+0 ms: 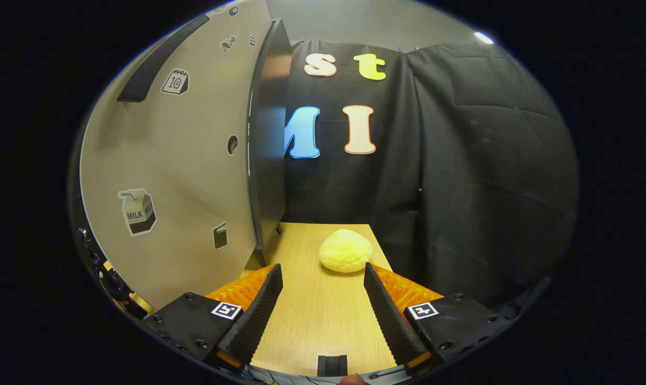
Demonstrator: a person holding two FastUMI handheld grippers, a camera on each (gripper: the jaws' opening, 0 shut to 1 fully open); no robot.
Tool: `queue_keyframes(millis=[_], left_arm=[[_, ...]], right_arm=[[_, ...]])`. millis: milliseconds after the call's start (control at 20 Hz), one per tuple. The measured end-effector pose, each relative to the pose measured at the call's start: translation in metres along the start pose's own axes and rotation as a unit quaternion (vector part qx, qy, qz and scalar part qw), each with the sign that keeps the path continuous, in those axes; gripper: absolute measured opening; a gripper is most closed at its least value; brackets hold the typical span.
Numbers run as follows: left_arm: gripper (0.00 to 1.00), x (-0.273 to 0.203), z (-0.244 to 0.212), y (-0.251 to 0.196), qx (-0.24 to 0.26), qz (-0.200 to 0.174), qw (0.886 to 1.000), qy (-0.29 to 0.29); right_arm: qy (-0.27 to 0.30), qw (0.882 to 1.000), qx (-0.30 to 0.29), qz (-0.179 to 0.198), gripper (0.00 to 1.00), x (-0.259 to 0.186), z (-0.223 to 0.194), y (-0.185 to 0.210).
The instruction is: Open the cabinet door with the right hand, grasp the bottle in the cabinet with the left hand and place it on the coaster, then close the cabinet door with the right hand.
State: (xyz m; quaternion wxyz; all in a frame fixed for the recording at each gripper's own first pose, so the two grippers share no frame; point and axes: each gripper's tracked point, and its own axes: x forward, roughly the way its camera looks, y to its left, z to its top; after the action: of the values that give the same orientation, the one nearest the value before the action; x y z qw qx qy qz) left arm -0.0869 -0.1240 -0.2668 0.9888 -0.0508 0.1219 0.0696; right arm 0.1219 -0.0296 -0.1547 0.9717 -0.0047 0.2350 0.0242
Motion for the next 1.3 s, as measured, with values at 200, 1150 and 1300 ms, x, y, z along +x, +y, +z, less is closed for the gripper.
queue_keyframes(millis=[200,1150,1300], left_arm=[[0.76,-0.01,-0.005,-0.001,0.005,0.005,1.0,0.009],[0.92,-0.034,0.026,-0.005,0.044,0.028,0.999,0.015],[0.89,-0.043,0.052,-0.008,0.051,0.028,0.998,0.004]], right_arm=[[0.003,1.0,-0.003,0.008,0.94,0.0,-0.001,0.006],[-0.007,1.0,0.008,0.029,0.97,0.0,0.008,0.004],[-0.017,0.999,0.011,0.035,0.97,-0.004,0.019,0.002]])
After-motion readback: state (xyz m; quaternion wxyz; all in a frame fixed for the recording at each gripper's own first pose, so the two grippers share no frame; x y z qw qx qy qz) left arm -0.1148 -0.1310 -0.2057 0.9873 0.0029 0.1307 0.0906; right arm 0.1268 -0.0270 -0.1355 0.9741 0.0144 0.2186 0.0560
